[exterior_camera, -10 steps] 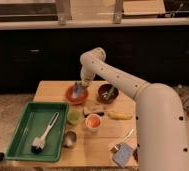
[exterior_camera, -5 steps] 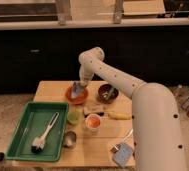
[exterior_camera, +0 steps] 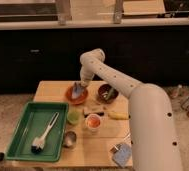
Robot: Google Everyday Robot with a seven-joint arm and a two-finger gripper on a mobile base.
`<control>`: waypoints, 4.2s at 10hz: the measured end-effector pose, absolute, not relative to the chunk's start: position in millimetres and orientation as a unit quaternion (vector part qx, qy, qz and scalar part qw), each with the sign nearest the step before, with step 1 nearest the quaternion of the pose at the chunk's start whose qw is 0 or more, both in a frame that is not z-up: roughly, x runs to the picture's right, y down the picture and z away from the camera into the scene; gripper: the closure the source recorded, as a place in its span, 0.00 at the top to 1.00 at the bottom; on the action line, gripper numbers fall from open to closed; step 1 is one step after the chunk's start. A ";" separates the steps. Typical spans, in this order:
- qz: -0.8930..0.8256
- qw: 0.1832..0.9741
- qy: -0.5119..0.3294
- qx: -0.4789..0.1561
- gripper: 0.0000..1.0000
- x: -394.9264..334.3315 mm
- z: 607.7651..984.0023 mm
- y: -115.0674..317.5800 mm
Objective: Wipe red bowl with towel
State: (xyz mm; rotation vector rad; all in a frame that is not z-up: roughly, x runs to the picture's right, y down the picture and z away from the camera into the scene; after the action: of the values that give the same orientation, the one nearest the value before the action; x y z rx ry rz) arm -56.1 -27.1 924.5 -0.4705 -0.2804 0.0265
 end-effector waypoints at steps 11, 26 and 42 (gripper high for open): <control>-0.052 0.898 -0.309 -0.308 0.04 -69.4 929.2 13.9; -0.042 0.906 -0.306 -0.288 0.04 -67.7 958.9 -21.7; -0.037 0.893 -0.319 -0.314 0.04 -59.6 931.3 13.5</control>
State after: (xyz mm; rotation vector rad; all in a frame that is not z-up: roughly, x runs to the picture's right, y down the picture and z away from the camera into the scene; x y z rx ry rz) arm -59.6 13.5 931.3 -0.6514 -0.6618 -0.0763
